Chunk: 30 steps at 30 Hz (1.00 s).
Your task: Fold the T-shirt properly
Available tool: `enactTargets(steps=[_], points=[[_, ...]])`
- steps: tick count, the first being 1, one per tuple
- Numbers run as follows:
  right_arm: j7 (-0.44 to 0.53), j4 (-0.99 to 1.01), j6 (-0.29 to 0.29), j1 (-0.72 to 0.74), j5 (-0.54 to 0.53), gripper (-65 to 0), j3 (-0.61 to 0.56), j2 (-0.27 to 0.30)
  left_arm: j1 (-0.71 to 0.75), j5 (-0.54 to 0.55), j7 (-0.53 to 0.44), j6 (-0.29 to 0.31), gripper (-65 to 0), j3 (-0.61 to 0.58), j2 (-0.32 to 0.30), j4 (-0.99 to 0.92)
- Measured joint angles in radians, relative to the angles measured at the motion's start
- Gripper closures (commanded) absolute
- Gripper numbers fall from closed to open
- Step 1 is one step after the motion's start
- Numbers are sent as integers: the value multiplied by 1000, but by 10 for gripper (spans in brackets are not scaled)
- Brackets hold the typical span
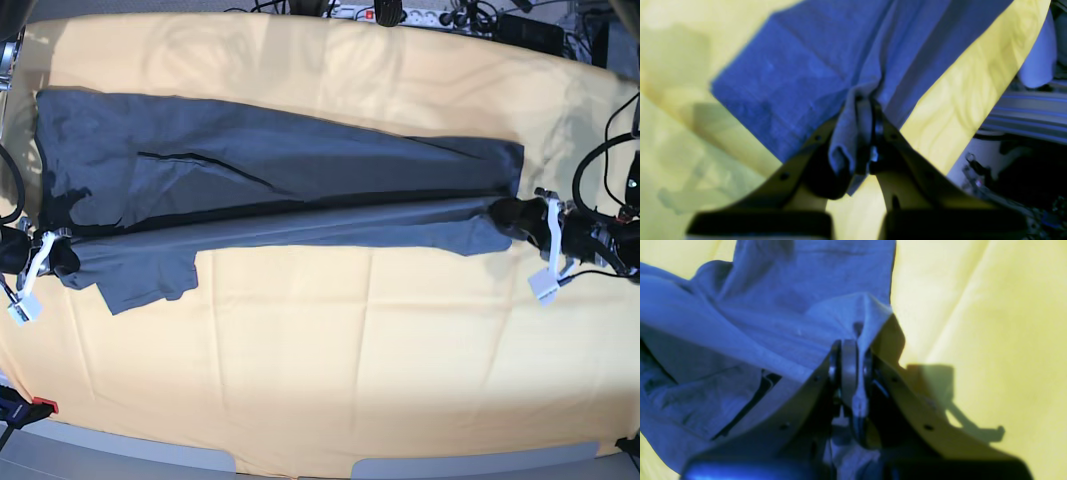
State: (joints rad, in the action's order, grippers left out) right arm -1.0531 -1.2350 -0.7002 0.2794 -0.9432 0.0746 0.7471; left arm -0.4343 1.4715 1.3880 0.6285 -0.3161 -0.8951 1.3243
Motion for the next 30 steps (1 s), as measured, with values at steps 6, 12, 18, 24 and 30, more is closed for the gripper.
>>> enactTargets(steps=[6,12,18,24,30], points=[[-22,0,0,0,0,0,0,-2,47,6,-3,0,0,0,-8,1],[-29,0,1,1,-19,-12,0,-2,68,2,0,0,-32,-1,14,2],[-32,0,3,19,-60,-376,0,1,66,-5,5,-5,-420,-1,11,1],[-29,-1,3,28,-62,-377,0,53,66,-5,5,-19,-420,-1,11,1],[195,-2,78,33,93,-377,1,-19,66,-5,5,-19,-420,-1,11,1]])
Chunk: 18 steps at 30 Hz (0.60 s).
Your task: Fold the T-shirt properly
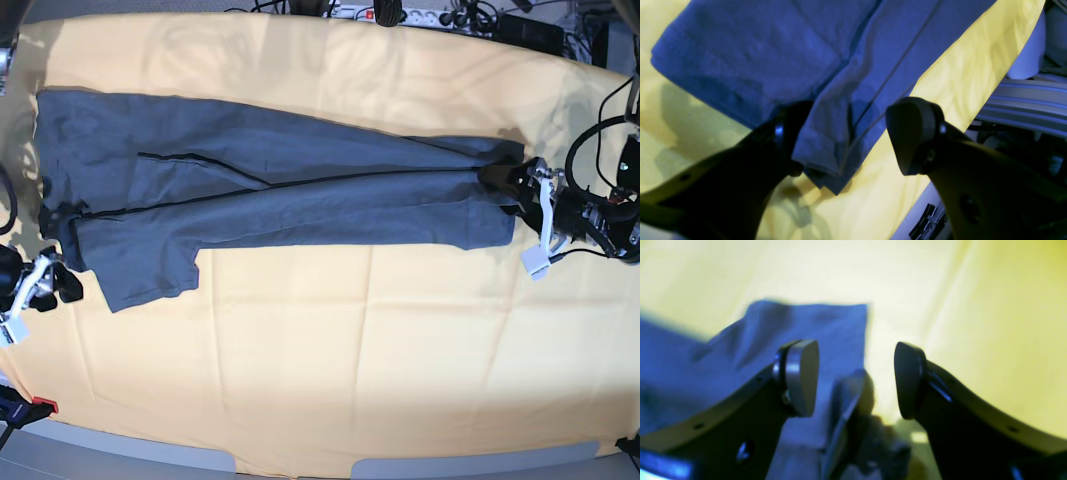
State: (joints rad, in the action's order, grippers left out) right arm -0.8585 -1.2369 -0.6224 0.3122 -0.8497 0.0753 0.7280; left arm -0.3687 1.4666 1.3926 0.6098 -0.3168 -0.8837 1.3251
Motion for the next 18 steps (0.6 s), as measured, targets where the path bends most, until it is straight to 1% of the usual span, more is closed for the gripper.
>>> enactTargets(steps=[1,4,6,8,11,13,14,15,18], points=[[25,3,20,-1,66,-377,0,-26,0,0,1,0,-420,0,0,0],[78,29,66,-8,219,-378,0,-107,0,0,2,0,-420,0,1,0],[126,55,130,-9,305,-378,0,-153,0,0,3,0,-420,0,0,0],[150,80,185,-3,338,-378,0,-182,0,0,3,0,-420,0,0,0],[134,134,228,31,351,-378,0,-203,0,0,3,0,-420,0,0,0],[130,181,253,56,337,-378,2,-210,0,0,3,0,-420,0,0,0],[126,209,253,69,313,-378,2,-212,0,0,3,-1,-420,0,0,0],[118,239,238,83,284,-378,2,-211,0,0,3,-1,-420,0,0,0],[97,315,159,113,217,-377,3,-211,0,0,3,-3,-420,0,0,0]])
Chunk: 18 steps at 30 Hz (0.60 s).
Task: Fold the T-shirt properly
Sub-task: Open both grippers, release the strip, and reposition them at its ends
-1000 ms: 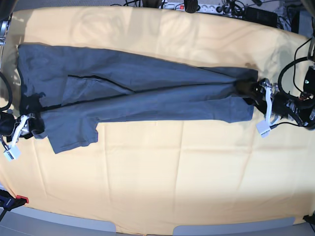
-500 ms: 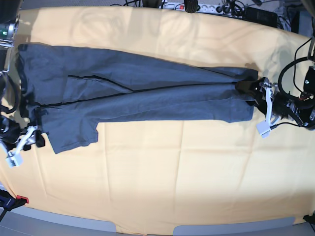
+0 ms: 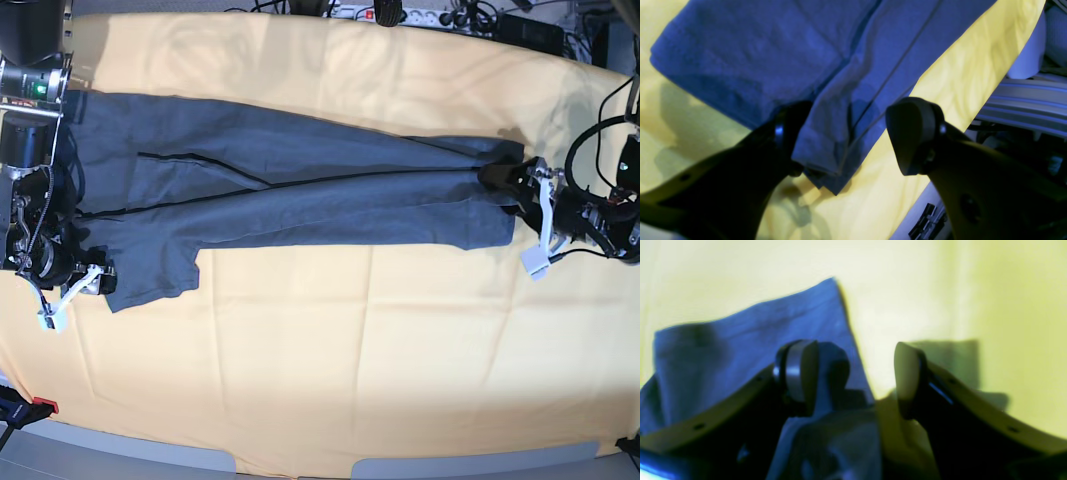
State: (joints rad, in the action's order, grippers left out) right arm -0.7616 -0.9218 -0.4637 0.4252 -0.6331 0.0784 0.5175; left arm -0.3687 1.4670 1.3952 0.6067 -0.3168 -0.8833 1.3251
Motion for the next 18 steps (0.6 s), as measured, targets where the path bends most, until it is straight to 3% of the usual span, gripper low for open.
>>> enactTargets(steps=[8,11,14,18], points=[[-15,27,-84,16,-57,-376,2,-21,0,0,0,0,-420,0,0,0],[-10,27,-103,16,-56,-343,2,-39,0,0,0,0,-420,0,0,0],[3,27,-103,18,-56,-242,2,-44,0,0,0,0,-420,0,0,0],[2,27,-109,21,-49,0,2,-40,0,0,0,0,-419,0,0,0]])
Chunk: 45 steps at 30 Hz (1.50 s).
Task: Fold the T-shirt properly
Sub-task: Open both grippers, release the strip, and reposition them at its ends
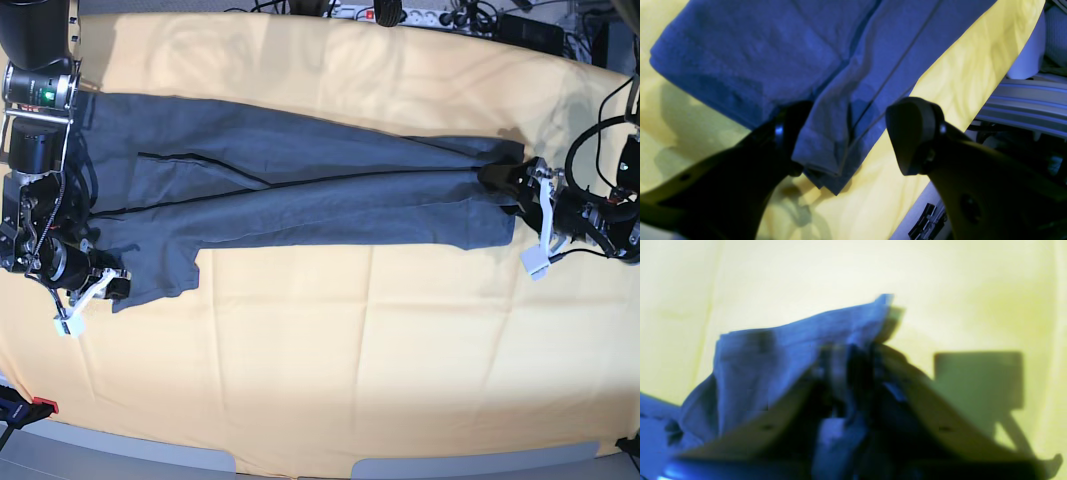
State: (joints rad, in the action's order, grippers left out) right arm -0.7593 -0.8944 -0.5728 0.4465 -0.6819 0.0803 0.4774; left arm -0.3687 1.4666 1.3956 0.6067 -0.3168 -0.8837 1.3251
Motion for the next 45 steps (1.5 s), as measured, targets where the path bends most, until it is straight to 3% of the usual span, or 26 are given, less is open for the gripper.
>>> enactTargets(steps=[7,12,25,35,45], points=[[-13,-12,-117,14,-14,0,0,1,0,0,0,0,-420,0,0,0],[-156,-167,-118,-17,-197,0,0,20,0,0,0,0,-420,0,0,0],[-274,-835,-124,-438,-449,0,-6,249,0,0,0,7,-420,0,0,0],[-372,-1026,-124,-646,-455,0,-6,321,0,0,0,6,-420,0,0,0],[-531,-1050,-124,-713,-460,0,-6,373,-3,0,0,6,-420,0,-9,0]])
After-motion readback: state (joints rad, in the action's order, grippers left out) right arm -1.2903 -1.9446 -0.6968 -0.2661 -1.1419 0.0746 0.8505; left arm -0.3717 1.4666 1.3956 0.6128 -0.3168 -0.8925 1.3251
